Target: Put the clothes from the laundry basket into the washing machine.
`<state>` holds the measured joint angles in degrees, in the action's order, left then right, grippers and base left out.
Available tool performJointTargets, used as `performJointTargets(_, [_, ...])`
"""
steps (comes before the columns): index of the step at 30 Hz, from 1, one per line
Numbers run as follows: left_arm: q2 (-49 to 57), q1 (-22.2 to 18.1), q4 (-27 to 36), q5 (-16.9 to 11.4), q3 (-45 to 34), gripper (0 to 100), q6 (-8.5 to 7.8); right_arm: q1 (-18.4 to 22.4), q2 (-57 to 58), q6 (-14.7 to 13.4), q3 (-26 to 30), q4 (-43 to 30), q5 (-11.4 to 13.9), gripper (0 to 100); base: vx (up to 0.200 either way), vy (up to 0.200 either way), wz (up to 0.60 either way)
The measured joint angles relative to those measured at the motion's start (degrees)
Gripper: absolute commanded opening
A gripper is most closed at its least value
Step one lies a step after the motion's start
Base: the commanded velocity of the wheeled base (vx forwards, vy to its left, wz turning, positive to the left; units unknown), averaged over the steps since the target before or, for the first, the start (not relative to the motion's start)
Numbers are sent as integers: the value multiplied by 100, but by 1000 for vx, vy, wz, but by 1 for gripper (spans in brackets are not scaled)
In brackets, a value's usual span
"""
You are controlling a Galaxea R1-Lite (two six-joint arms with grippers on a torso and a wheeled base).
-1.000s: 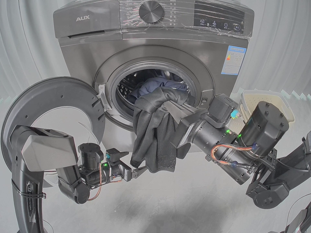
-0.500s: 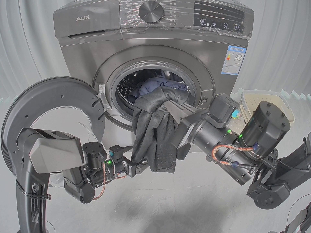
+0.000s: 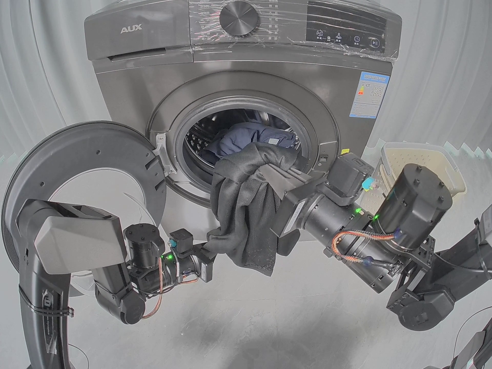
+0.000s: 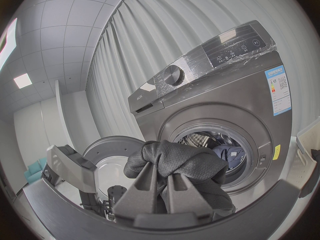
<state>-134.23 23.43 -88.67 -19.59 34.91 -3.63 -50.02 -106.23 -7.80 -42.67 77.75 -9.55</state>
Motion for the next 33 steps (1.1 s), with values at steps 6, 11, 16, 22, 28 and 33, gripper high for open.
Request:
performJointTargets(6, [584,182,0,-24,-785,0,-16,38,-146,-7,-16,22,38,0,0,0,0])
performJointTargets(11, [1395,443,0,-72,-1740,0,-38,101,-347,-16,-20,118,99,0,0,0,0])
performJointTargets(16, [2133,674,2,-191,-2348,0,-57,154,-631,-27,26,279,205,100,0,0,0])
performJointTargets(22, [2597,727,7,-233,-2227,0,20,182,-986,-29,216,323,216,100,0,0,0])
performJointTargets(28, [2737,656,10,-200,-1825,0,140,184,-1268,-18,362,332,178,100,0,0,0])
performJointTargets(33, [2754,556,10,-189,-1676,0,222,195,-1367,23,384,329,169,100,0,0,0])
